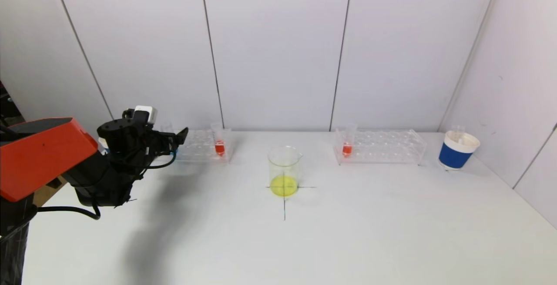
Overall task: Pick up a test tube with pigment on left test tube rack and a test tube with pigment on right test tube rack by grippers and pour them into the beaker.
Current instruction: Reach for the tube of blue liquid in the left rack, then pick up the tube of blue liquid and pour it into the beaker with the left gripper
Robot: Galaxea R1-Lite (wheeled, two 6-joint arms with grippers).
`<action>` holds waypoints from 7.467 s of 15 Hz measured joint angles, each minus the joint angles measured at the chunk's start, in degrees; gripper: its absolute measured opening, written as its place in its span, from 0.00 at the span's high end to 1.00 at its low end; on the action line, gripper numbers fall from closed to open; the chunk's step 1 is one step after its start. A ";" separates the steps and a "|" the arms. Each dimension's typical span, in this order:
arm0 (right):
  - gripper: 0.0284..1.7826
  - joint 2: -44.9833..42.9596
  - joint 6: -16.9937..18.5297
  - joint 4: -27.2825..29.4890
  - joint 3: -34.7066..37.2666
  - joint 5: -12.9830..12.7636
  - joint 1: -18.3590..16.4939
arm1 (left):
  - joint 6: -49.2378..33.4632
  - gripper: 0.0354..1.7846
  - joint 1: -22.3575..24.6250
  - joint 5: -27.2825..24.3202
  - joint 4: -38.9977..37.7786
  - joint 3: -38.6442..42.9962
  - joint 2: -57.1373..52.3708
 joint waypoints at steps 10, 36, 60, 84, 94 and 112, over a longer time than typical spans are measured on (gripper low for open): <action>0.01 0.00 0.00 0.00 0.00 0.00 0.00 | -0.02 0.01 0.02 0.11 0.41 -0.49 0.21; 0.01 0.00 0.00 0.00 0.00 0.00 0.00 | 0.27 0.77 0.00 0.26 0.38 -1.95 1.18; 0.01 0.00 0.00 0.00 0.00 0.02 0.00 | 0.17 0.77 -0.02 -0.11 9.12 -6.56 -7.69; 0.01 0.00 0.00 0.00 0.00 0.02 0.02 | 11.46 0.77 -18.76 -7.44 31.59 -26.60 -15.58; 0.01 0.00 0.00 0.00 0.00 0.02 0.00 | 25.03 0.77 -20.99 -18.14 31.20 -26.38 -12.54; 0.01 0.00 0.00 0.00 0.00 0.02 0.00 | 48.87 0.77 -23.69 -27.72 34.38 -21.08 -10.09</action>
